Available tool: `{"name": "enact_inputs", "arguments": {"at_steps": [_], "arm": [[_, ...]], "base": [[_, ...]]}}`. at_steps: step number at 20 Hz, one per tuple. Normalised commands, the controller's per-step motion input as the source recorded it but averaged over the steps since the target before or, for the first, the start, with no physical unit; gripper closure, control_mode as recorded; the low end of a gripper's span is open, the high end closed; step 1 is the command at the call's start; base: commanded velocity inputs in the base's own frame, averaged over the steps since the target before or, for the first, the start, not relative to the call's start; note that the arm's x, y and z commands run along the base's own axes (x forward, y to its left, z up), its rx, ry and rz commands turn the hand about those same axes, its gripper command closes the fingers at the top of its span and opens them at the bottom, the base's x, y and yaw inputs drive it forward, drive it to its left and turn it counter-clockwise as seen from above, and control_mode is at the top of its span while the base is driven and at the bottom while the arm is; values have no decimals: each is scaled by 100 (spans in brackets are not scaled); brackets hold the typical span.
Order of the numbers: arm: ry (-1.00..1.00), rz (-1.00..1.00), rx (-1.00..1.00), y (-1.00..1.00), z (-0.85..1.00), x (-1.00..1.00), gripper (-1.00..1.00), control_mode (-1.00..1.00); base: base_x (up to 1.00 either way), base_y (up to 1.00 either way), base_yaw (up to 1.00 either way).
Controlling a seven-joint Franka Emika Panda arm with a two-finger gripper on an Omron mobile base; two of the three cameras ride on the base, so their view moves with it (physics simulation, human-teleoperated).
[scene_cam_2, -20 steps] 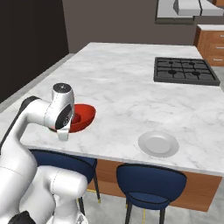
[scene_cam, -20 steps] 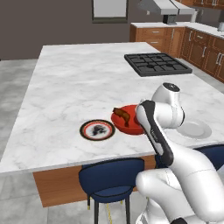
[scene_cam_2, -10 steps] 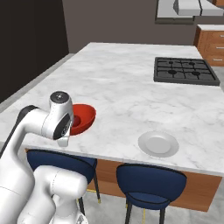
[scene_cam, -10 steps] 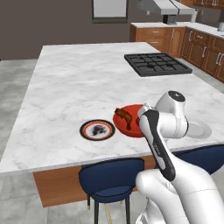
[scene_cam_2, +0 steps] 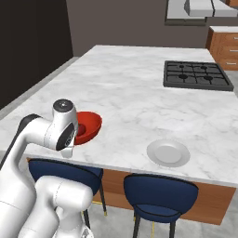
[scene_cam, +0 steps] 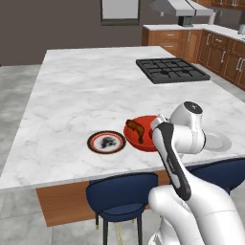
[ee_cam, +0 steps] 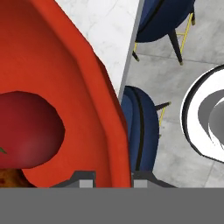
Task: Pick the chicken drumstick and tomato from their plates and place them in the bowl. Then put the bowl in the fridge.
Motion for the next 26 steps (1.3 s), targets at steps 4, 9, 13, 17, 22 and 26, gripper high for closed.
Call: {"name": "enact_inputs", "arguments": {"at_steps": [4, 9, 13, 17, 22, 26], "arm": [[0, 0, 0, 0, 0, 0, 100, 100], [0, 0, 0, 0, 0, 0, 100, 100], [0, 0, 0, 0, 0, 0, 100, 100], [0, 0, 0, 0, 0, 0, 100, 100], [0, 0, 0, 0, 0, 0, 100, 100], [0, 0, 0, 0, 0, 0, 100, 100]], "base": [[0, 0, 0], [0, 0, 0], [-32, -3, -2], [-63, -8, -2], [-38, -10, -29], [2, 0, -73]]}}
